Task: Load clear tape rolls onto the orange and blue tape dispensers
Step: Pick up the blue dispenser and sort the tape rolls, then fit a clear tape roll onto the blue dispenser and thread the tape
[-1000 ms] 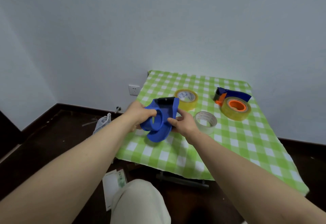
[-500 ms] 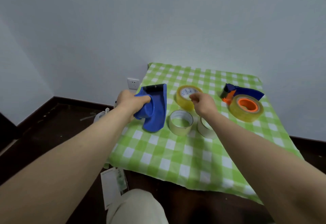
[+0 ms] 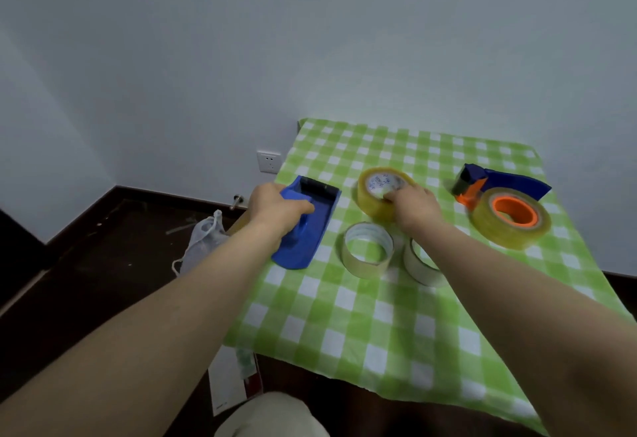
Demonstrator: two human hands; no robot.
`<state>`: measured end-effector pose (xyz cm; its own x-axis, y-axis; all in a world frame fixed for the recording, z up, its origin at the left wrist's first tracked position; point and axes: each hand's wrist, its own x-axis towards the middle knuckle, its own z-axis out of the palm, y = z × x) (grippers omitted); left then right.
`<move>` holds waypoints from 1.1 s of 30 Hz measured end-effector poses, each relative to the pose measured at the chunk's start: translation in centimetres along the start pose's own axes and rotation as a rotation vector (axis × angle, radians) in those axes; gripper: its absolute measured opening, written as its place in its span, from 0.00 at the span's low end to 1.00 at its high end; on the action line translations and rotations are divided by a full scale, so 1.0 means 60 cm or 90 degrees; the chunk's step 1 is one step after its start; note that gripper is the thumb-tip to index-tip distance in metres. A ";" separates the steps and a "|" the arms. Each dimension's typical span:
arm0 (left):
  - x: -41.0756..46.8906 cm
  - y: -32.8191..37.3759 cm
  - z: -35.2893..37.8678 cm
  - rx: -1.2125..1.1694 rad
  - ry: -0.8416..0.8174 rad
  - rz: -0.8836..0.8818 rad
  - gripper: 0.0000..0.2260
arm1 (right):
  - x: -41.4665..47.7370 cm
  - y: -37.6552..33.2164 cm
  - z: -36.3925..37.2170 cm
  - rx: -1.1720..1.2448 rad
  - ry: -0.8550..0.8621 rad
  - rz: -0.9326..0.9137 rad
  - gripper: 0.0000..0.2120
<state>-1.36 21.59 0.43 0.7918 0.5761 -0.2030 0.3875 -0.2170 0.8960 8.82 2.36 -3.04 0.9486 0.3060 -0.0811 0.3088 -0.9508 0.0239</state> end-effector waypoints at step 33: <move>-0.143 0.002 0.019 -0.182 0.088 0.047 0.13 | -0.210 0.006 -0.107 0.913 0.058 -0.015 0.09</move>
<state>-7.62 15.74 1.82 0.7333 0.6733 -0.0950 0.1679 -0.0438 0.9848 -2.61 -1.53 4.37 0.9625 0.2711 -0.0034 0.0404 -0.1558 -0.9870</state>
